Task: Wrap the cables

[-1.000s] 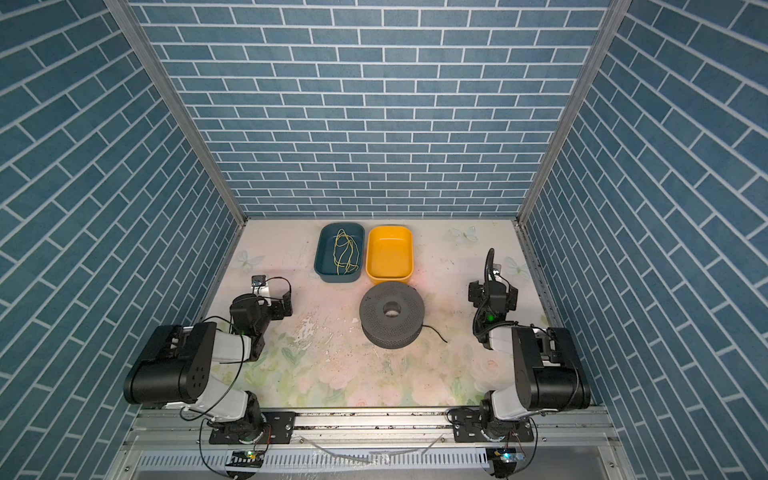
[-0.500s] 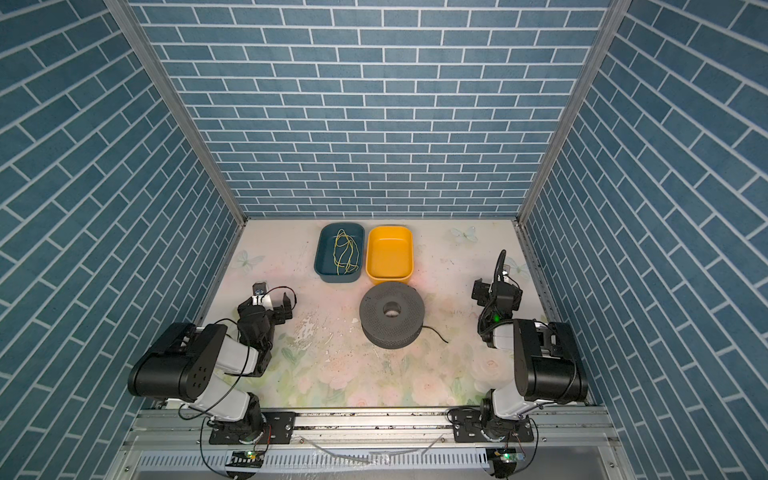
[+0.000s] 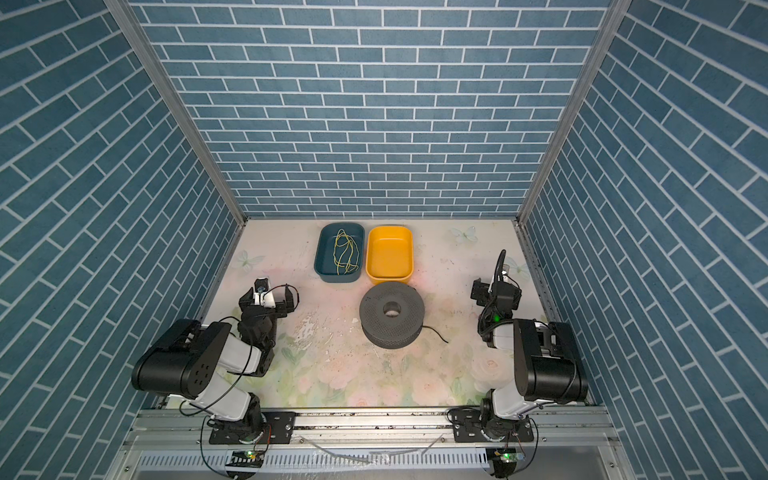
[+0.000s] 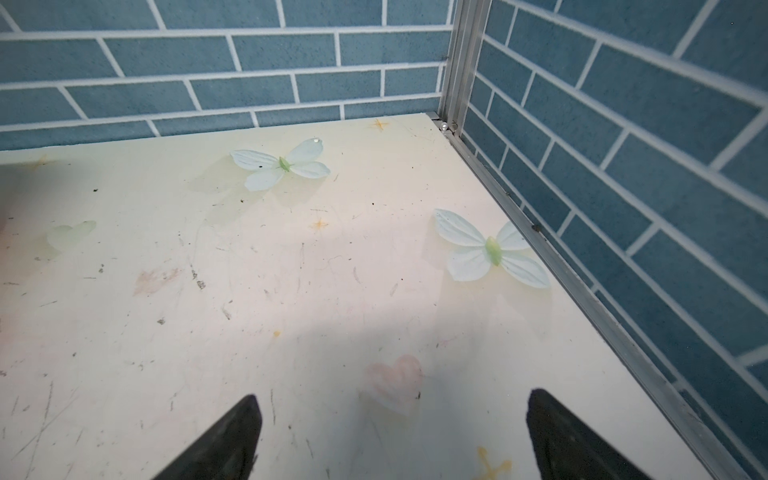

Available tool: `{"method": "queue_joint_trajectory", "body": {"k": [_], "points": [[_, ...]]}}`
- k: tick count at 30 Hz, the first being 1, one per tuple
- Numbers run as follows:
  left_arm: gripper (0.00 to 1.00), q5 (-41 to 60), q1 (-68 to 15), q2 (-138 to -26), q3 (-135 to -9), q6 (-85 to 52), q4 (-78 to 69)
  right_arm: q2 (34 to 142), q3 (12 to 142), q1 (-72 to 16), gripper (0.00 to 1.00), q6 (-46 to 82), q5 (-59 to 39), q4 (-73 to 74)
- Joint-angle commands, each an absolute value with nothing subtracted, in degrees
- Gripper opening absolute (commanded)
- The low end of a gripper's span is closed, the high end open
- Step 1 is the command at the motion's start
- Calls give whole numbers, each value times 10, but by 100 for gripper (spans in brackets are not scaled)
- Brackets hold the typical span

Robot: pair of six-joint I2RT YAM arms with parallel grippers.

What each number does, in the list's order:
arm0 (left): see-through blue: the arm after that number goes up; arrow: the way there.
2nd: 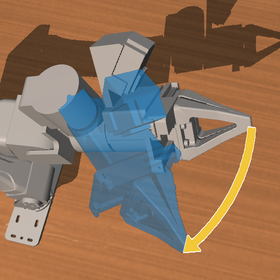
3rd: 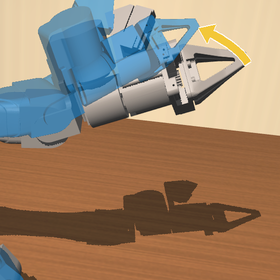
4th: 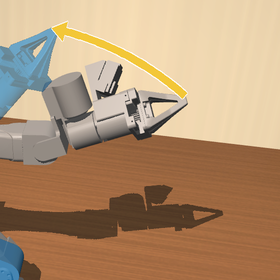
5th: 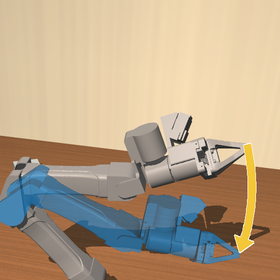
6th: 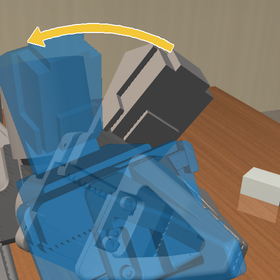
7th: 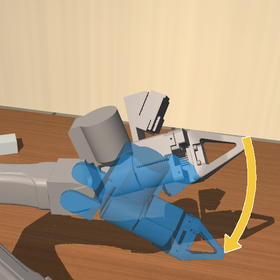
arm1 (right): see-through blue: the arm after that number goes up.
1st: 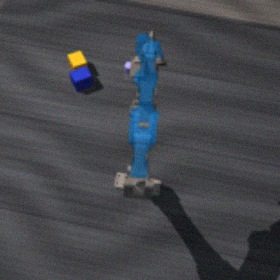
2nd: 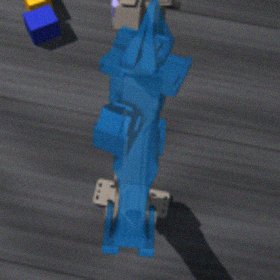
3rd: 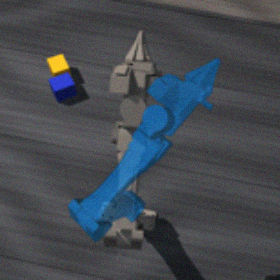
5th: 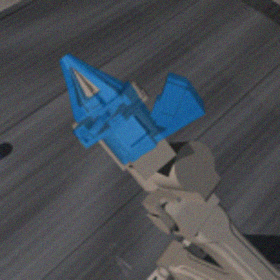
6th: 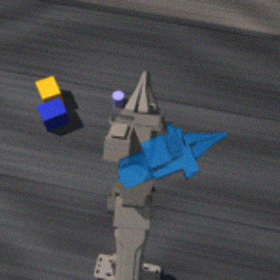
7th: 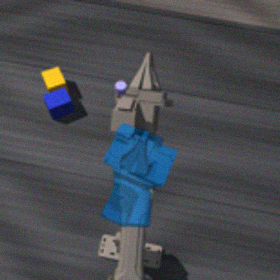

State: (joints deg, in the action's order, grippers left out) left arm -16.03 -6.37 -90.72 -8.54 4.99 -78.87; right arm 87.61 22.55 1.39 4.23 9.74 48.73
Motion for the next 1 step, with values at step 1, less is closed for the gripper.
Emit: {"method": "queue_joint_trajectory", "body": {"k": [1], "points": [[100,-158,-66,-913,-81,56,-806,880,216,12,99,41,85,511]]}}
